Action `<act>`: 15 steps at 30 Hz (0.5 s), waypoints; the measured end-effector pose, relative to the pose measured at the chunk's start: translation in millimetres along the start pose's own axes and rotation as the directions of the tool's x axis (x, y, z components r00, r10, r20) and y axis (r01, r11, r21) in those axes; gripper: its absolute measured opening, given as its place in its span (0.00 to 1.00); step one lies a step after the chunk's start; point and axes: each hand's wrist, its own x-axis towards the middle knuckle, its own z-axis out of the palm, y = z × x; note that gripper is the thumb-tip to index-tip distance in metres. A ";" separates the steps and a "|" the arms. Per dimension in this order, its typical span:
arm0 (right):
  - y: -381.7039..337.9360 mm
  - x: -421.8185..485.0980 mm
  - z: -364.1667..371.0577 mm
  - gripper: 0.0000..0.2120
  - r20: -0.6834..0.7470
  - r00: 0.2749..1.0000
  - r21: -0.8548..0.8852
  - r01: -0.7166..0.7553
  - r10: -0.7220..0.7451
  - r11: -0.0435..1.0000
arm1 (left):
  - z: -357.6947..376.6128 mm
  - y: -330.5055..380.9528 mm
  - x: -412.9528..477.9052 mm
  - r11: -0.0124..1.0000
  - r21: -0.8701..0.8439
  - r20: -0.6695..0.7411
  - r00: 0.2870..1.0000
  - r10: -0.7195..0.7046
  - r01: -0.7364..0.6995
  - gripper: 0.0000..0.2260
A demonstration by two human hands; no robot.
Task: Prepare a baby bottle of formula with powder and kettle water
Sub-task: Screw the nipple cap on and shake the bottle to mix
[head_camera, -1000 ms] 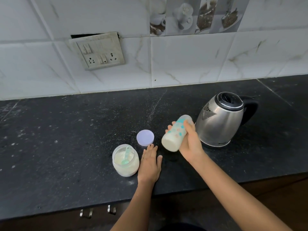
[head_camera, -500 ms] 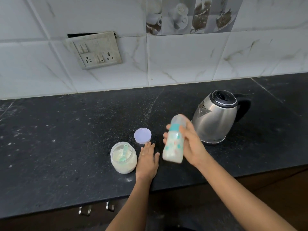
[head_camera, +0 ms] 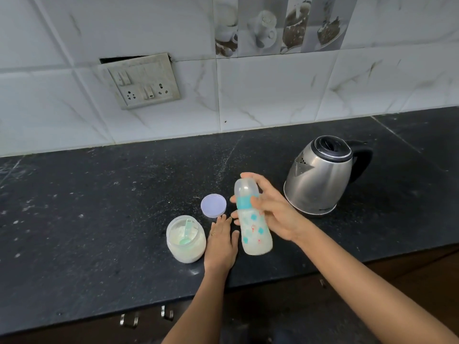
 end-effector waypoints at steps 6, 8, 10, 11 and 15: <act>-0.9 18.4 6.3 0.20 -0.377 0.924 0.557 0.179 0.055 0.811 | -3.7 3.8 -2.1 1.000 0.004 -0.017 1.000 -0.008 0.008 0.22; -1.0 12.8 12.2 0.18 -0.341 0.927 0.548 0.061 0.156 0.834 | -2.9 3.3 -1.6 1.000 -0.004 -0.008 1.000 -0.013 0.013 0.22; -5.8 10.5 18.1 0.17 -0.322 0.931 0.593 0.056 0.174 0.803 | -1.7 2.5 -1.4 1.000 -0.003 0.000 1.000 -0.023 0.023 0.22; -9.3 10.6 20.4 0.18 -0.327 0.928 0.624 0.069 0.180 0.778 | -1.1 2.0 -1.3 1.000 0.000 0.000 1.000 -0.026 0.026 0.22; -19.4 16.3 21.0 0.15 -0.346 0.922 0.627 0.090 0.173 0.774 | -2.1 1.7 -1.4 1.000 0.011 0.003 1.000 -0.022 0.022 0.22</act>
